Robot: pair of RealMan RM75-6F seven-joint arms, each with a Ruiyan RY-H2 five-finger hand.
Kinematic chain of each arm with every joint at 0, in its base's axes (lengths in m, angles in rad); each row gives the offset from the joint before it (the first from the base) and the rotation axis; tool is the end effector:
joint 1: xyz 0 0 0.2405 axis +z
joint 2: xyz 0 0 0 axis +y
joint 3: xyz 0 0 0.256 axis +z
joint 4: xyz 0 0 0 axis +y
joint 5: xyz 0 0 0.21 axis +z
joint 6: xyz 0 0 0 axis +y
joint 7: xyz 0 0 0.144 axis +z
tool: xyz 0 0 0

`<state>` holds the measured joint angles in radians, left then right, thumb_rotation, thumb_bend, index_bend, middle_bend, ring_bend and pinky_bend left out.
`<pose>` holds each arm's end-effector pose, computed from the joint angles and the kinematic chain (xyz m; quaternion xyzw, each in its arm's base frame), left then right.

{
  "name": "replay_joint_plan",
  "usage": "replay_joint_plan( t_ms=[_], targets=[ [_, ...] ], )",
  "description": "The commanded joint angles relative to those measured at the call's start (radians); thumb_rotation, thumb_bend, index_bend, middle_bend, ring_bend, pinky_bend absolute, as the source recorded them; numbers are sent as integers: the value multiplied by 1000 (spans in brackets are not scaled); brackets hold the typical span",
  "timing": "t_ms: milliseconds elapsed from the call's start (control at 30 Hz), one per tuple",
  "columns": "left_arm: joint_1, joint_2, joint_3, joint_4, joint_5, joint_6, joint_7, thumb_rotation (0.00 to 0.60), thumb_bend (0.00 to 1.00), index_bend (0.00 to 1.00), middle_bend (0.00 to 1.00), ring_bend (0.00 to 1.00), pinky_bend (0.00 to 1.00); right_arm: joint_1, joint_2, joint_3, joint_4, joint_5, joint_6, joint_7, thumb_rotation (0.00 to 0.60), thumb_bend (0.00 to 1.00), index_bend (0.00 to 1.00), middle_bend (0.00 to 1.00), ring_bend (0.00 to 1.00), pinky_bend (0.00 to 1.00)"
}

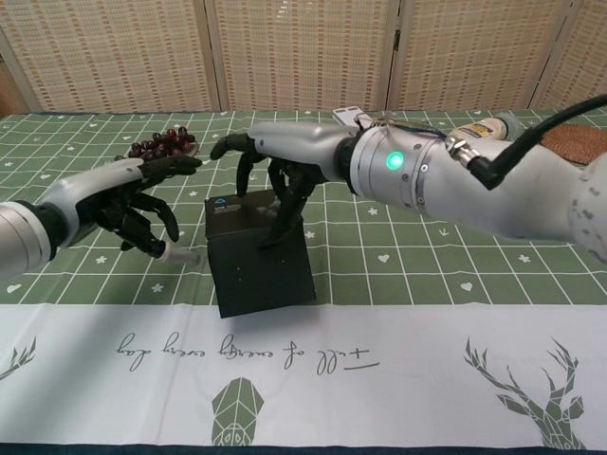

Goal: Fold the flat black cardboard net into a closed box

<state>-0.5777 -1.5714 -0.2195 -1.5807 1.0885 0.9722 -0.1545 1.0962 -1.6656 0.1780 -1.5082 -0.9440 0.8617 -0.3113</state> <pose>-0.1673 0.3076 -0.0214 -0.5540 -0.6248 -0.4630 0.2973 -0.0175 -0.3407 -0.0691 0.7983 -0.3691 0.3959 0.2641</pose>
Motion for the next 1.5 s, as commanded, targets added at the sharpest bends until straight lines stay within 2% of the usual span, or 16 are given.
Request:
replay_joint_plan(
  t_ms=[33, 133, 233, 300, 533, 700, 833, 1067, 1500],
  targets=[
    [15, 10, 5, 28, 37, 34, -9, 600, 54, 0, 0, 484, 805, -8, -5, -15, -4, -19, 13, -25, 600, 67, 104, 291, 634, 971],
    [23, -1, 8, 69, 75, 72, -11, 600, 54, 0, 0, 480, 805, -15, -10, -31, -6, -46, 22, -52, 600, 126, 125, 291, 634, 971],
    [30, -1, 6, 85, 95, 91, -22, 600, 54, 0, 0, 480, 804, -23, -19, -49, 4, -77, 41, -85, 600, 244, 159, 297, 634, 971],
    [33, 2, 5, 90, 108, 101, -29, 600, 53, 0, 0, 480, 804, -28, -26, -59, 12, -98, 51, -105, 600, 285, 187, 306, 634, 970],
    [38, 14, -2, 92, 115, 108, -42, 600, 54, 0, 0, 477, 804, -47, -63, -89, 76, -176, 89, -170, 600, 354, 317, 330, 634, 970],
    [41, 21, -11, 95, 110, 111, -49, 600, 54, 0, 0, 474, 804, -66, -70, -93, 89, -216, 96, -155, 600, 343, 327, 333, 634, 970],
    [43, 29, -16, 95, 107, 108, -57, 600, 54, 0, 0, 473, 804, -79, -69, -96, 94, -243, 103, -169, 600, 251, 324, 316, 634, 970],
    [46, 38, -19, 92, 100, 100, -69, 600, 54, 0, 0, 471, 804, -109, -72, -100, 87, -245, 104, -191, 600, 112, 237, 276, 634, 970],
    [53, 43, -23, 93, 103, 101, -95, 600, 54, 0, 0, 467, 804, -124, -105, -82, 127, -258, 97, -252, 600, 124, 223, 268, 634, 970]
  ],
)
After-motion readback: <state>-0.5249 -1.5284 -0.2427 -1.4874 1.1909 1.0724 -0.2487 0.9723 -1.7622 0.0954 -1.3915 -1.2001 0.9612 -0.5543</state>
